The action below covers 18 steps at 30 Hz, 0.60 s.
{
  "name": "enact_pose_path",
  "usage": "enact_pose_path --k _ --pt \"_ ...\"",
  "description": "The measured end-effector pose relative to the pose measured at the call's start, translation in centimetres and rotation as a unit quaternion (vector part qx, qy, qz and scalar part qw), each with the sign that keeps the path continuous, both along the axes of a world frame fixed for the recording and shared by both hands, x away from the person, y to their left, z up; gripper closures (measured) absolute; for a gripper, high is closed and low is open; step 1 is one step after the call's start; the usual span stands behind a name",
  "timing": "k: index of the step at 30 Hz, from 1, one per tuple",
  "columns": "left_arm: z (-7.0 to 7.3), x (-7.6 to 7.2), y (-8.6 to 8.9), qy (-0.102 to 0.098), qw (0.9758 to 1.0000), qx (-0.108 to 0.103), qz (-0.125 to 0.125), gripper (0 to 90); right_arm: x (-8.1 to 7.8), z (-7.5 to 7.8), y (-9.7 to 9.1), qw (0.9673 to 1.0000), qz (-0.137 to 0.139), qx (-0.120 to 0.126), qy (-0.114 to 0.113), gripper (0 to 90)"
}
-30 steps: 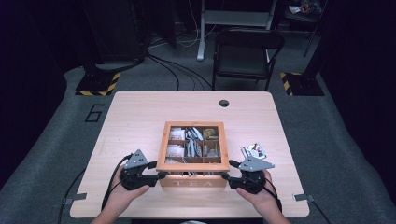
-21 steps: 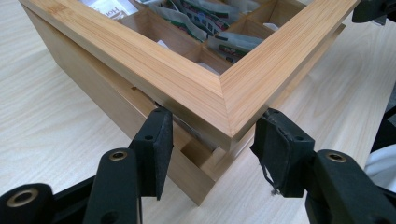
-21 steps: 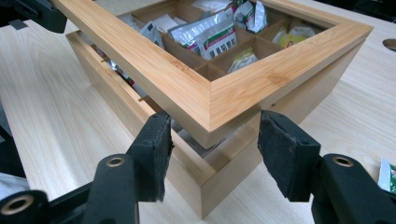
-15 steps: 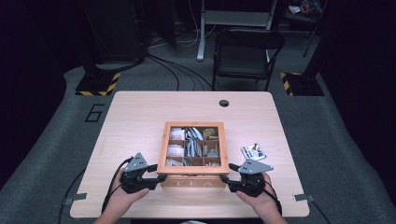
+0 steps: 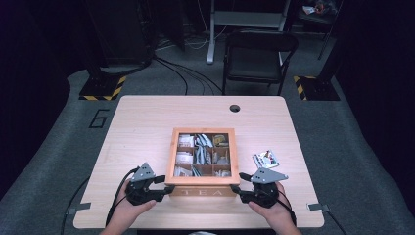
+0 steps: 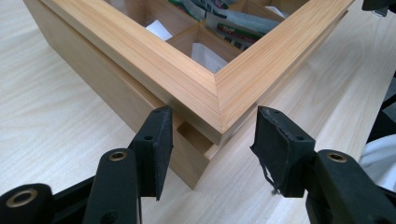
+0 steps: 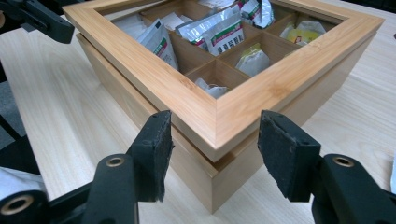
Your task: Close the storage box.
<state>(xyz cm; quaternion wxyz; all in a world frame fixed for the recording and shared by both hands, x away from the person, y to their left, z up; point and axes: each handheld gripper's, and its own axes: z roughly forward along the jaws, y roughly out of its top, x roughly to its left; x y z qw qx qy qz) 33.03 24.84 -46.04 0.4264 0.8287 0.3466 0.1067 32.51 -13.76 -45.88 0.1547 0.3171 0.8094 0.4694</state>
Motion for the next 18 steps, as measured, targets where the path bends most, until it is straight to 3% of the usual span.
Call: enact_pose_path --k 4,18 --pt "0.7 -0.1 0.6 -0.015 0.9996 -0.025 0.005 46.4 0.0 -0.1 0.1 1.0 0.001 -0.002 0.002 44.0" --pt "2.0 1.0 1.2 -0.016 0.9992 -0.028 0.022 44.4 1.0 1.4 -1.1 0.9996 -0.022 0.016 -0.006 43.8"
